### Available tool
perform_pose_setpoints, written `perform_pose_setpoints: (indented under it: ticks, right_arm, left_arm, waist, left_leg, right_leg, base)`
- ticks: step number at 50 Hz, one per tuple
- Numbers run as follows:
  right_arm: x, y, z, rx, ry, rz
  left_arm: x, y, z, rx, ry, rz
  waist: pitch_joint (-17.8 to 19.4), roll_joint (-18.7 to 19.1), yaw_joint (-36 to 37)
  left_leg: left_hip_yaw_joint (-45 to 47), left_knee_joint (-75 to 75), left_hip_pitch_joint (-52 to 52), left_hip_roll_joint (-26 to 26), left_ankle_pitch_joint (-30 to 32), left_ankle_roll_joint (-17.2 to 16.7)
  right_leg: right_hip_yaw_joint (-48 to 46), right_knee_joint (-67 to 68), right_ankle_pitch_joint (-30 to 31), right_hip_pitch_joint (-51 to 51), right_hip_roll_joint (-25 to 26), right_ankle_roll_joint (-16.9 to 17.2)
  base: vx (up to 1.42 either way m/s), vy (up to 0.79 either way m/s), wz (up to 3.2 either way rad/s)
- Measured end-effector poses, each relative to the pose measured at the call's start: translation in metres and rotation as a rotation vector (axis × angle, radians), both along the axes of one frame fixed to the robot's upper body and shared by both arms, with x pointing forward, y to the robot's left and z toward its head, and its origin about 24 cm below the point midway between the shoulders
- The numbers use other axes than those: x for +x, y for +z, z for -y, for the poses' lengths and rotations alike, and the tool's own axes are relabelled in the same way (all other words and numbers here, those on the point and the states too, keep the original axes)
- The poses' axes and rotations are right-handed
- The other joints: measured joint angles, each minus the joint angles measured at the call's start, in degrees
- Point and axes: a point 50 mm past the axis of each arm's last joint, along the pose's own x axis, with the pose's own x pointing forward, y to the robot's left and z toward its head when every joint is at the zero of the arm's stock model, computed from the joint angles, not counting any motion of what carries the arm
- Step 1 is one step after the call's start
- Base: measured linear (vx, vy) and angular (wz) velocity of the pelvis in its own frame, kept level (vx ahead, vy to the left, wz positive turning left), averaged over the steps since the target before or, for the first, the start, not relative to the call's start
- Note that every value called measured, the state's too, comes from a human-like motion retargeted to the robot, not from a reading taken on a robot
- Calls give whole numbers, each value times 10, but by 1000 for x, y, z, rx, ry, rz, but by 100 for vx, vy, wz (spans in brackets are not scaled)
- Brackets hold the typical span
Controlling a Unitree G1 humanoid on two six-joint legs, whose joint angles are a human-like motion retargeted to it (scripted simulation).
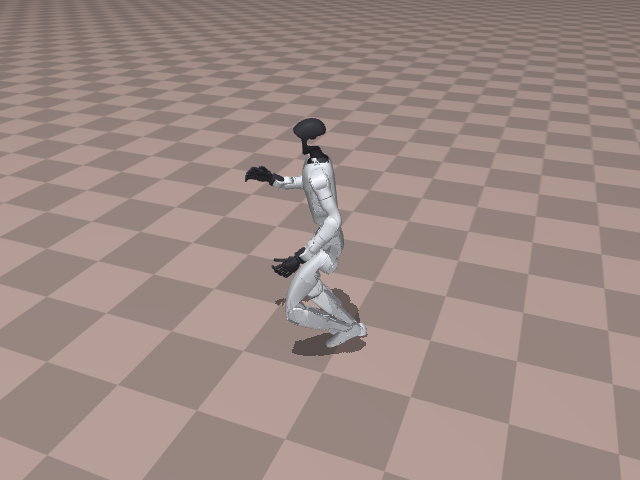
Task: Run
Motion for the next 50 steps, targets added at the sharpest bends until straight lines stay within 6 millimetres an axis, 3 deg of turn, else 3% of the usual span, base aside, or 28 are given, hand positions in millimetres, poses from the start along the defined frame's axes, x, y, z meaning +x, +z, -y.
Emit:
perform_pose_setpoints:
  ticks: [5,9,12,15,17,20,25,28,30,33,35,38,40,43,45,48,50]
  right_arm:
    - [-4,-41,3,-9,-15,-177]
    - [-14,-81,2,-70,15,-371]
    - [-23,-109,4,-104,37,-520]
    - [-36,-137,9,-117,35,-664]
    - [-45,-152,12,-113,36,-737]
    - [-58,-164,16,-96,43,-809]
    - [-65,-168,18,-79,50,-839]
    - [-55,-155,12,-83,70,-773]
    - [-43,-139,6,-101,89,-686]
    - [-12,-93,-1,-149,92,-466]
    - [1,-64,-7,-143,83,-321]
    - [1,-46,-15,-87,87,-223]
    - [-3,-49,-19,-77,106,-225]
    - [-11,-65,-22,-101,137,-298]
    - [-17,-84,-20,-122,143,-390]
    - [-31,-122,-9,-180,107,-577]
    - [-44,-147,2,-207,88,-696]
  left_arm:
    - [-27,-20,-1,-16,63,-110]
    - [-13,-11,9,-64,52,-56]
    - [19,13,16,-88,-26,73]
    - [58,48,25,-59,-132,242]
    - [77,73,32,-55,-176,355]
    - [91,100,44,-75,-217,480]
    - [86,103,58,-99,-252,504]
    - [76,87,60,-93,-273,436]
    - [64,72,57,-73,-278,365]
    - [49,47,39,-11,-241,243]
    - [32,30,27,16,-191,155]
    - [-1,11,14,28,-128,47]
    - [-18,3,10,24,-93,-2]
    - [-21,3,13,1,-76,-8]
    - [-7,13,19,-3,-108,45]
    - [36,40,28,42,-198,198]
    - [64,64,36,53,-235,317]
  waist:
    - [-25,-1,1]
    - [-27,-19,-34]
    - [-21,-43,-75]
    - [-20,-78,-126]
    - [-28,-85,-151]
    - [-46,-72,-170]
    - [-63,-30,-143]
    - [-65,-23,-110]
    - [-63,-26,-88]
    - [-42,-6,-42]
    - [-35,7,-12]
    - [-45,0,10]
    - [-57,-9,11]
    - [-62,-20,-9]
    - [-60,-40,-38]
    - [-66,-81,-108]
    - [-74,-96,-148]
  left_leg:
    - [26,-145,52,-39,18,-8]
    - [43,-245,98,-110,4,7]
    - [48,-278,115,-169,-56,26]
    - [62,-298,108,-220,-86,29]
    - [60,-323,109,-234,-86,29]
    - [52,-376,128,-231,-65,23]
    - [21,-363,137,-174,63,-35]
    - [17,-243,103,-123,54,-38]
    - [25,-136,76,-82,16,-18]
    - [7,-12,28,-17,-47,6]
    - [0,5,4,6,-76,21]
    - [8,-78,4,-24,-59,32]
    - [18,-156,19,-62,-28,29]
    - [27,-218,50,-118,-34,38]
    - [28,-229,61,-163,-79,46]
    - [36,-275,49,-238,-92,46]
    - [34,-313,54,-273,-92,46]
  right_leg:
    - [10,-26,87,8,-15,15]
    - [13,92,125,-38,-82,25]
    - [24,231,105,-83,-150,36]
    - [55,336,74,-140,-211,45]
    - [67,353,68,-171,-226,41]
    - [68,306,78,-188,-214,30]
    - [53,130,128,-138,-120,4]
    - [44,77,117,-103,-85,-4]
    - [35,78,58,-88,-73,-8]
    - [12,53,-12,-56,-29,-20]
    - [8,28,-18,-40,-3,-23]
    - [32,-5,29,-9,2,-14]
    - [42,3,85,-6,-15,-6]
    - [37,116,123,-32,-67,5]
    - [40,227,102,-60,-121,17]
    - [67,348,50,-135,-210,18]
    - [90,375,31,-182,-241,11]
  base:
    - [4,10,29]
    - [2,11,75]
    - [2,10,111]
    - [5,6,148]
    - [13,2,110]
    - [19,-1,63]
    - [18,-9,40]
    - [7,-8,51]
    - [5,-6,46]
    - [12,-3,6]
    - [15,2,-21]
    - [20,7,19]
    - [18,9,53]
    - [14,8,78]
    - [12,4,130]
    - [13,5,195]
    - [24,5,161]
